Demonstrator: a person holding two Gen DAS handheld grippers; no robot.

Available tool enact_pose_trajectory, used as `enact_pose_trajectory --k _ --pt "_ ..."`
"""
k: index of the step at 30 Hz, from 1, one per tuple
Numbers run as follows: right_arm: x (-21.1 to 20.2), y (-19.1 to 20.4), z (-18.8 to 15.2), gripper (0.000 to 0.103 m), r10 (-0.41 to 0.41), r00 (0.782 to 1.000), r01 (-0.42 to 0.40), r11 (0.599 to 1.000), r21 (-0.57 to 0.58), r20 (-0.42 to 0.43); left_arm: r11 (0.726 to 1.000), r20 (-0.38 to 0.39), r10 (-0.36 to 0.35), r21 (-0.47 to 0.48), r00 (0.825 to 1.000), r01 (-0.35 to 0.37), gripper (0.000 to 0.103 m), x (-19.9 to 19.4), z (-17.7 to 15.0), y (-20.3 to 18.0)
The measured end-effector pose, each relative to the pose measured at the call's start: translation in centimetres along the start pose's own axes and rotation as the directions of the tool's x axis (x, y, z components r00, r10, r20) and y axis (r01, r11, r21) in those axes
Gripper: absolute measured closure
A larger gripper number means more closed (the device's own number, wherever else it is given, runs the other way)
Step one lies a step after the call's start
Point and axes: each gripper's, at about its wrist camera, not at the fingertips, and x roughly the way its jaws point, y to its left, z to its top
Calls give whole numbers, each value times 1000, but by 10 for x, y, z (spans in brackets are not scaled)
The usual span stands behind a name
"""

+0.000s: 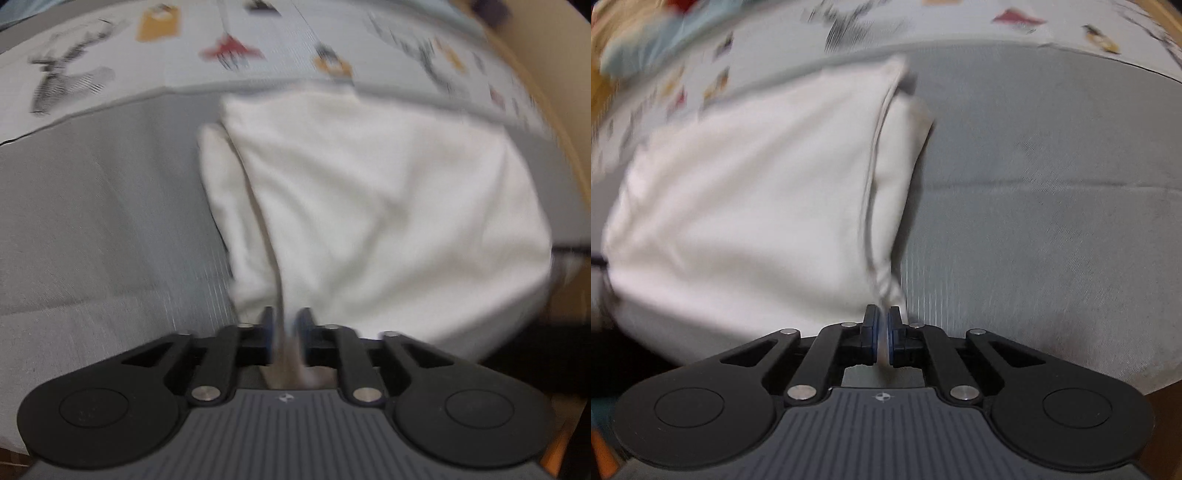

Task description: Fold small clothes

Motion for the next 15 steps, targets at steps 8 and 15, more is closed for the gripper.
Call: enact_pose_trajectory --k 8,15 --pt "-4 -25 32 44 -20 981 -22 976 216 193 972 81 35 -234 996 -15 37 15 27 26" --pt "40 -18 51 44 16 990 -54 960 273 141 926 106 -23 -373 994 61 36 40 44 42"
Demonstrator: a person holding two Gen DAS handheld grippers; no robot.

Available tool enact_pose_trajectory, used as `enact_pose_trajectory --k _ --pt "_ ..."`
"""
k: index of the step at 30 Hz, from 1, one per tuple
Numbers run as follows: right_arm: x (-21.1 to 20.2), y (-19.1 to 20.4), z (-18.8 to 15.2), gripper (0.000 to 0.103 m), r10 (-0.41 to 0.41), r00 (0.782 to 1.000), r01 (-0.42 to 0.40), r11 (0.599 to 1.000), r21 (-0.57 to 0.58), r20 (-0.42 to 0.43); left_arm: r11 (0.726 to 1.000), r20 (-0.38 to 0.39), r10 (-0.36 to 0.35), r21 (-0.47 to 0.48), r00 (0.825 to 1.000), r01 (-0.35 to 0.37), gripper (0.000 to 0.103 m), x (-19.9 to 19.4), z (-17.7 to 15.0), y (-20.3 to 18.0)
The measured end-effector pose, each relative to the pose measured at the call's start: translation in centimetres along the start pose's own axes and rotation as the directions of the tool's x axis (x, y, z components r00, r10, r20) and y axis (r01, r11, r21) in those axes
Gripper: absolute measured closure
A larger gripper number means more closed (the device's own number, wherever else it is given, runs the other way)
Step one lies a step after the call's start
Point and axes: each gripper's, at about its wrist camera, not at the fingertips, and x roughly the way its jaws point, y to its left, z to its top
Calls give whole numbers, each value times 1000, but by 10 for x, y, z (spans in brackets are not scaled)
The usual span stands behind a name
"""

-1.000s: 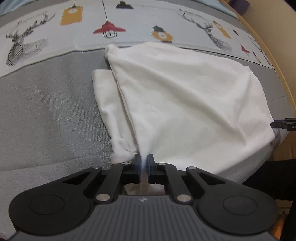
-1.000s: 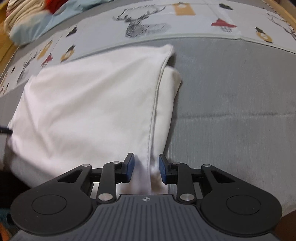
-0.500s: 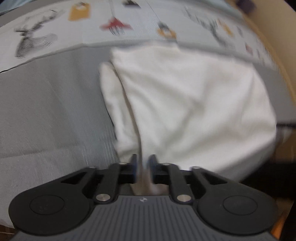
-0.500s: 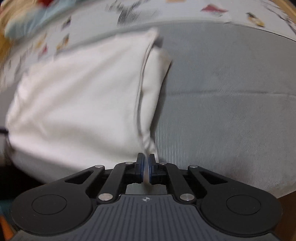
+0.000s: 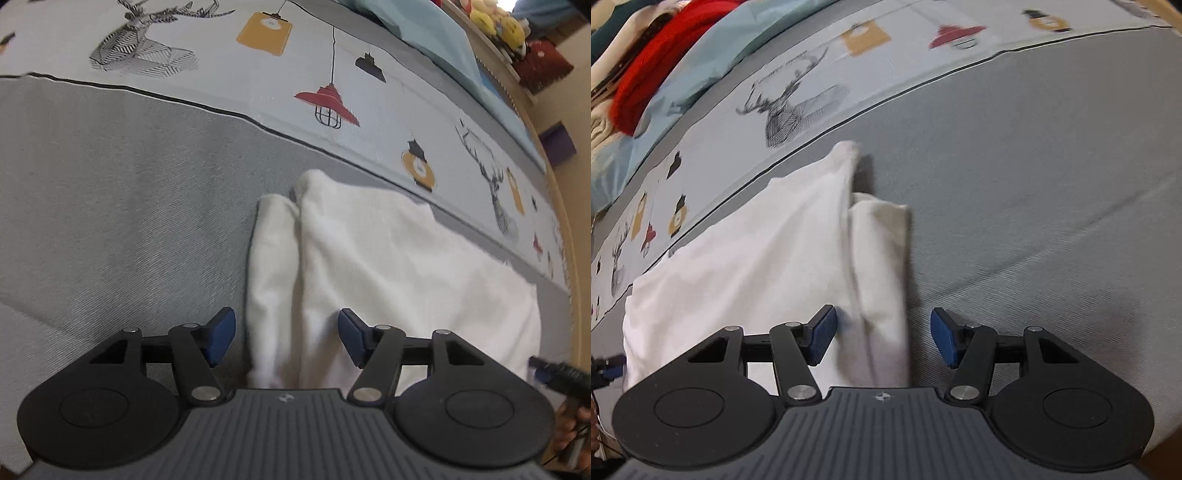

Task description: Fold small clothes

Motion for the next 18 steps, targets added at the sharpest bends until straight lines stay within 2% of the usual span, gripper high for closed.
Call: enact_pose_trajectory --k 1,3,4,5,6,8,10,14,16,17,18 --pt "7 5 2 44 -3 1000 3 1000 -17 -4 1000 -6 -11 2 1000 11 37 4 2 -1" --pt "14 13 4 47 -15 1000 15 999 -49 9 999 -19 13 48 1000 -12 53 12 7 -6" --pt "15 15 6 52 -21 1000 22 998 -59 23 994 -14 52 97 999 -50 76 15 8 -11" --pt "15 16 9 70 -16 999 18 998 -57 37 986 -2 73 148 997 -72 88 16 10 -17" --pt "16 15 12 87 -3 999 5 999 -44 43 984 2 63 167 998 -62 92 18 12 -19" --pt "19 14 18 92 28 998 -27 999 -18 59 978 24 61 199 998 -65 93 17 17 -22" --pt "21 22 24 93 17 995 -13 999 -45 103 976 69 58 204 996 -71 94 11 21 -23" --pt "11 37 38 94 60 968 -49 997 -54 245 982 199 11 181 980 -48 94 -12 31 -21" --pt "11 48 44 93 53 960 -26 994 -102 275 968 272 58 222 961 -121 95 -17 29 -28" --pt "14 51 46 91 40 960 -11 994 -106 276 954 311 103 238 945 -183 95 -18 28 -31" --pt "20 55 48 88 12 962 16 995 -100 271 946 328 128 242 936 -214 95 -20 28 -32"
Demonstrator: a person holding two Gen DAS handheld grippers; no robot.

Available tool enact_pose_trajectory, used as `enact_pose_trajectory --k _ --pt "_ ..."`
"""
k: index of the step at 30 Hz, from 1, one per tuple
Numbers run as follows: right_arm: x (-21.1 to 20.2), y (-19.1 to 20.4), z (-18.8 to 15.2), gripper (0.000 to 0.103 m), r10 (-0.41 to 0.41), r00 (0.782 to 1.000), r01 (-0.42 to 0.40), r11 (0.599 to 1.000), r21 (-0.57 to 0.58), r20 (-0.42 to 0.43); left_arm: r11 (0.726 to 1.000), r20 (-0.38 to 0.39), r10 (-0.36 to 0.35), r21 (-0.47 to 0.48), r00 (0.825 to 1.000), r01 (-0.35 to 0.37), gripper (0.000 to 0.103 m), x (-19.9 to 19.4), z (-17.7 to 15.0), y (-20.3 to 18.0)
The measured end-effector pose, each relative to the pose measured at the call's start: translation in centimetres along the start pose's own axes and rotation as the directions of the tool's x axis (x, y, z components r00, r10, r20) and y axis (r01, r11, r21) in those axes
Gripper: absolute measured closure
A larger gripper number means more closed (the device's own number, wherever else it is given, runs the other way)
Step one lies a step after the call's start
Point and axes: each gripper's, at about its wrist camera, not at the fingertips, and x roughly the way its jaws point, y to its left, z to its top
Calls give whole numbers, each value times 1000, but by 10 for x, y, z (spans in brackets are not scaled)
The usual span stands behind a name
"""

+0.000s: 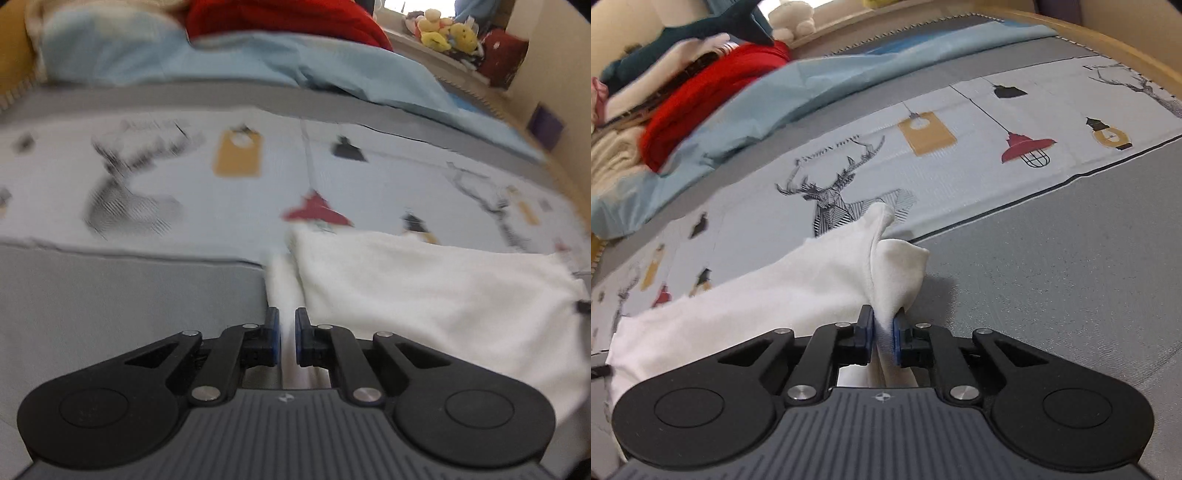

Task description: Fold small clothes

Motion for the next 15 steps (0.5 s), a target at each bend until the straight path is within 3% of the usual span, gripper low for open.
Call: enact_pose_trajectory --k 2,4,6,8,10,12,14,15 --pt "3 4 1 86 -101 995 101 994 -35 3 1000 1 -15 -9 1000 15 95 -4 -1 4" --pt "-4 10 5 83 -179 981 186 979 -88 74 997 12 -74 -6 997 74 95 -12 -2 3" --pt "-17 12 6 82 -181 974 196 975 -105 134 988 5 -152 30 988 152 95 -19 -6 -1" --pt "-26 8 5 82 -121 983 136 985 -104 136 973 -64 -216 67 974 220 95 -17 -16 -10" --pt "-28 6 1 81 -34 997 41 993 -111 69 969 -167 -193 122 967 215 94 -6 -27 -22" --pt "-17 7 -10 75 10 998 -18 990 -137 -65 968 -271 -98 196 958 154 93 11 -44 -32" --pt "5 10 -27 75 -70 972 21 977 -213 -224 973 -255 -79 189 964 130 93 6 -43 -33" --pt "8 13 -36 75 -120 966 53 960 -276 -231 982 -253 -91 140 963 130 93 2 -41 -29"
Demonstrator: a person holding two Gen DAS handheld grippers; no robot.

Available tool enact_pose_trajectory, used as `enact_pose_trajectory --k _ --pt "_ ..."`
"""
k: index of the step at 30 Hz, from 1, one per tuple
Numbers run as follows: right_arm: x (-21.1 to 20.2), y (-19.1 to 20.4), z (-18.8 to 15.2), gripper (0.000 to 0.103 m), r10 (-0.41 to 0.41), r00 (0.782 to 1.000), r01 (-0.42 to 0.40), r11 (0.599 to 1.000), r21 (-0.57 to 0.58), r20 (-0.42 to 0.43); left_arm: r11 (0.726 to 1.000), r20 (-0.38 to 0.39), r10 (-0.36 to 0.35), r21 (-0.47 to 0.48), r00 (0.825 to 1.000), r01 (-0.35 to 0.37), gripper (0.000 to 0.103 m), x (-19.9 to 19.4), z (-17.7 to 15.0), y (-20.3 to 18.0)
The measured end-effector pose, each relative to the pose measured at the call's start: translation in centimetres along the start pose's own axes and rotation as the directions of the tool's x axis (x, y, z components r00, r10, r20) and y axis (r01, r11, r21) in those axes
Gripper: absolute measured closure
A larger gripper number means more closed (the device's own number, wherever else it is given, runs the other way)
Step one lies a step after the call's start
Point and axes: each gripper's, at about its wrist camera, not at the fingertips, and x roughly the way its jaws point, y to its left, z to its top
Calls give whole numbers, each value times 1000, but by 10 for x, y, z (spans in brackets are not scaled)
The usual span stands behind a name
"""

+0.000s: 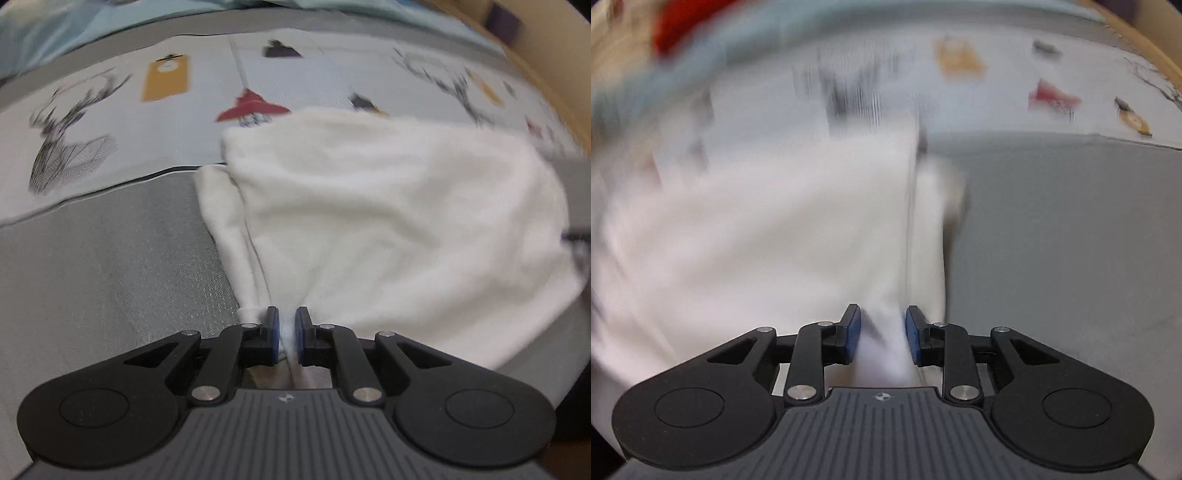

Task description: Fold small clothes

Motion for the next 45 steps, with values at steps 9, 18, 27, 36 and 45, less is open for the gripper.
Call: enact_pose_trajectory --k 9,18,27,36,45 --pt "-7 3 -15 65 -73 997 71 995 -73 -14 991 -77 -26 127 997 35 85 0 -25 -10" --pt "-93 18 -24 61 -118 942 102 993 66 313 999 307 -37 -23 951 46 63 -117 -31 -17" --pt "-133 72 -51 60 -11 908 -21 997 72 418 994 470 26 -109 882 29 31 -183 -76 -20" --pt "-115 156 -73 78 43 923 -4 995 -104 381 986 457 73 -167 886 5 31 -173 -63 -13" --pt "-102 240 -86 92 207 913 -87 940 -329 352 978 434 92 -207 896 0 31 -165 -61 6"
